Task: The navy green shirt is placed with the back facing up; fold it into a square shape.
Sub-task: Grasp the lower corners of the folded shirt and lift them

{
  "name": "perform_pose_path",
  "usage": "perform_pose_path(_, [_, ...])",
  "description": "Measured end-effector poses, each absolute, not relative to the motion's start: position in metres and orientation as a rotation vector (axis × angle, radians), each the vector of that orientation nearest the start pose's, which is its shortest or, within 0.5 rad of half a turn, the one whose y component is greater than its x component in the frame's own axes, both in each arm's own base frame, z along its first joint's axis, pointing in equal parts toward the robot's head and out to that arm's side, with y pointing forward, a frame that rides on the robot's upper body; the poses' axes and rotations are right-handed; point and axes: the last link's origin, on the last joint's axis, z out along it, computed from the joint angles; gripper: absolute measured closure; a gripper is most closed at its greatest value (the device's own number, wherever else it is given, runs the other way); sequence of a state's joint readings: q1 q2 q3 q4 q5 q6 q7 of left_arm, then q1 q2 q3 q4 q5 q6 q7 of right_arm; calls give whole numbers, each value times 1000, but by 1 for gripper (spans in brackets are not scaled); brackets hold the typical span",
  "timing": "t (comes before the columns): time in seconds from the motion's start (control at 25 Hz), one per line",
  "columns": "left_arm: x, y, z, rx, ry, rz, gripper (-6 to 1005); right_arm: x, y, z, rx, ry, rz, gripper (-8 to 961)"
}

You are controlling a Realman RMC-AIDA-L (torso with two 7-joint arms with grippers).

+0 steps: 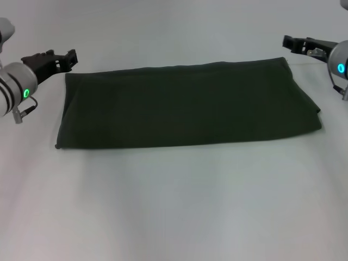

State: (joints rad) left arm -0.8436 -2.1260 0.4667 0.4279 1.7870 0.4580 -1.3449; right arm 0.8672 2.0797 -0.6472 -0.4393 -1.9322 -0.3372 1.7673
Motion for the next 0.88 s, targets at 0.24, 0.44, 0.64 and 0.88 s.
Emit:
perform_pose_path(0.24, [-279,456,26,-1847,-1006,-607,451,271,478,46,-1750,1126,570,343])
perform_pose_path(0.44, [-283,430,37,-1993,-1025,-725,387,286,453,62,-1842,1209,731,343])
perform_pose_path(0.64, [-286,396,40,-2185,-1080,-729,379,301,423,74,-1950,1253,809,343])
perform_pose_path(0.88, [-301,382,54,-2180,-1291,-626,378,317,401,77,-2012,1280,779,342])
